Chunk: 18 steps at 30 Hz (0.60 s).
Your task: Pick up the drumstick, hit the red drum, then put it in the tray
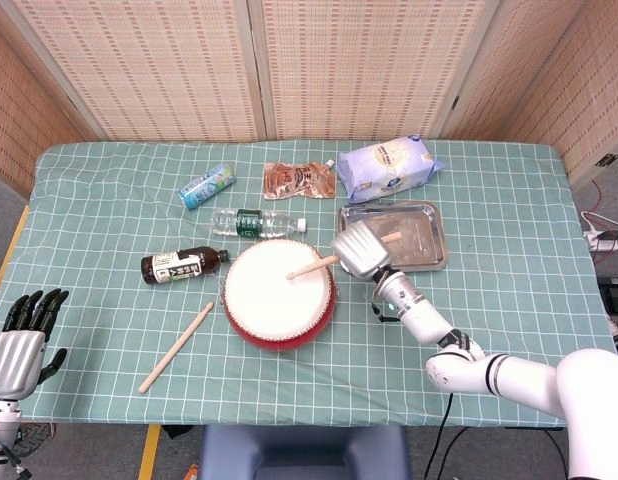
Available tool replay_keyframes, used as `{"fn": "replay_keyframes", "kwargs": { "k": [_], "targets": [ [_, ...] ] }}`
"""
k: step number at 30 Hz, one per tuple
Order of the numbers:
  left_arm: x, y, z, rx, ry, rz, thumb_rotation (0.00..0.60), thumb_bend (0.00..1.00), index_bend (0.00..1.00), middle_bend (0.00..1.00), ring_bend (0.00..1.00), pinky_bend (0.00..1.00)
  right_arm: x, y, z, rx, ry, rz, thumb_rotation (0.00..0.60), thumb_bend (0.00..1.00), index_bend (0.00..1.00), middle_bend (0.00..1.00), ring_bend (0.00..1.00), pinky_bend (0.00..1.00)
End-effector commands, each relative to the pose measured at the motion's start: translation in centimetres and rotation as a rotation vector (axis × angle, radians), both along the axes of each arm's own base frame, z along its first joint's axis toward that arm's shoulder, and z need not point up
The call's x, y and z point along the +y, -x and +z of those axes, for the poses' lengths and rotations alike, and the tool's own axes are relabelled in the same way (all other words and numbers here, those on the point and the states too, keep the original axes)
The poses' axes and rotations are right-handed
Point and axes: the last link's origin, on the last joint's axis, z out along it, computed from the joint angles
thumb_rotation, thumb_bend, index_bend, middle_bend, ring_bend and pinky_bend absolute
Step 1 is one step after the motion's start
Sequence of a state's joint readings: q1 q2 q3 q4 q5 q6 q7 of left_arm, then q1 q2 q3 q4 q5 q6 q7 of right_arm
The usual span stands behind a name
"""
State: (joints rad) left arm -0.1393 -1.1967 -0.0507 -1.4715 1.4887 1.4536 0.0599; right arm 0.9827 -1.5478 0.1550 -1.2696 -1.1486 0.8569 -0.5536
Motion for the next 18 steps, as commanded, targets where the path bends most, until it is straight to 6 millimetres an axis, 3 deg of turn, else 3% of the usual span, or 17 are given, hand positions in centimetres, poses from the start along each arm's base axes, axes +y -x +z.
{"fn": "replay_keyframes", "kwargs": {
  "k": [1, 7, 14, 16, 18],
  "targets": [
    [0.0, 0.0, 0.0, 0.001, 0.001, 0.001, 0.600, 0.26, 0.06, 0.06, 0.02, 0.06, -0.1, 0.4, -0.8, 0.109, 0.023, 0.011, 0.600, 0.65, 1.00, 0.96, 0.95, 0.92],
    [0.0, 0.0, 0.2, -0.002, -0.008, -0.003, 0.600, 0.26, 0.06, 0.06, 0.02, 0.06, 0.0, -0.9, 1.2, -0.276, 0.063, -0.035, 0.600, 0.65, 1.00, 0.96, 0.96, 0.92],
    [-0.2, -0.1, 0.2, -0.001, -0.005, -0.007, 0.600, 0.26, 0.06, 0.06, 0.02, 0.06, -1.0, 1.3, 2.5, -0.297, 0.079, -0.123, 0.600, 0.64, 1.00, 0.96, 0.94, 0.91],
    [-0.2, -0.2, 0.1, -0.002, -0.002, -0.010, 0.600, 0.26, 0.06, 0.06, 0.02, 0.06, -1.9, 3.9, 2.8, -0.287, 0.061, -0.245, 0.600, 0.62, 1.00, 0.96, 0.92, 0.90],
    [-0.2, -0.3, 0.0, -0.001, -0.001, -0.011, 0.600, 0.26, 0.06, 0.06, 0.02, 0.06, -2.8, 5.2, 2.7, -0.281, 0.041, -0.313, 0.600, 0.60, 1.00, 0.96, 0.89, 0.88]
  ]
}}
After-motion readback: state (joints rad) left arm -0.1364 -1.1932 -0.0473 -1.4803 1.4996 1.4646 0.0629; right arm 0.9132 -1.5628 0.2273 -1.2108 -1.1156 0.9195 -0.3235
